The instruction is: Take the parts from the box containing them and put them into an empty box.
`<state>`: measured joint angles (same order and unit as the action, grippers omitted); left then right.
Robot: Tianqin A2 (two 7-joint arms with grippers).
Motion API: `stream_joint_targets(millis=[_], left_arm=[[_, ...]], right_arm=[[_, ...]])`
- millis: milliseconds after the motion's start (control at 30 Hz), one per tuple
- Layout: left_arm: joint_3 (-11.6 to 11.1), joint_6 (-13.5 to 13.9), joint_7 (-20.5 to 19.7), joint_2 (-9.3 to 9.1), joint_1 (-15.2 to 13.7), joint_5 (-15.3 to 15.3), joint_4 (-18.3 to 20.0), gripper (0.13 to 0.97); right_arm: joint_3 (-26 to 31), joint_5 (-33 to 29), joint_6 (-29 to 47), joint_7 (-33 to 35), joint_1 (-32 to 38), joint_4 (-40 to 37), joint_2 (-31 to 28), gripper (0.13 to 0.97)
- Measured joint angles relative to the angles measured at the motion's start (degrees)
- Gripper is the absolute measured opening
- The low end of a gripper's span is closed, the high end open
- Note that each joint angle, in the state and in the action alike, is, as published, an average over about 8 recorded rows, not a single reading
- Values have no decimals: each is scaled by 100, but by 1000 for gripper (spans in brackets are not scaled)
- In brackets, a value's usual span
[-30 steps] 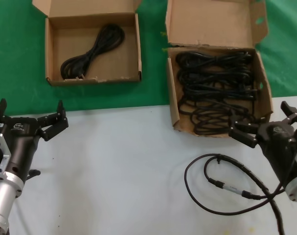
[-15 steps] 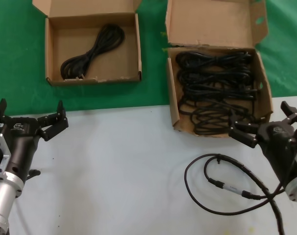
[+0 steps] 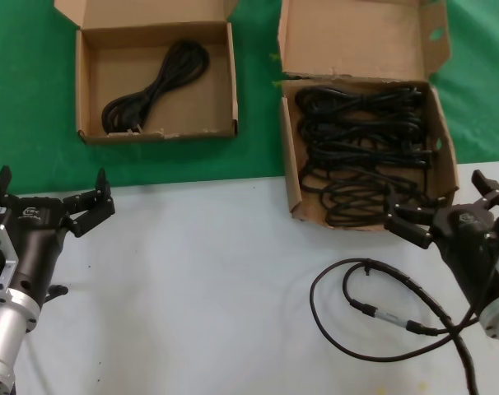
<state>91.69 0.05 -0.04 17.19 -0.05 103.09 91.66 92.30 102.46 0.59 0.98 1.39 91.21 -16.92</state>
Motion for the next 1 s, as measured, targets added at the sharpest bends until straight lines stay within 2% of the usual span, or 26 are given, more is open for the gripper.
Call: stream_joint_targets(millis=[1000], left_arm=[[0, 0, 0, 0, 0, 0, 0, 966]], right_arm=[[0, 0, 0, 0, 0, 0, 0, 966]])
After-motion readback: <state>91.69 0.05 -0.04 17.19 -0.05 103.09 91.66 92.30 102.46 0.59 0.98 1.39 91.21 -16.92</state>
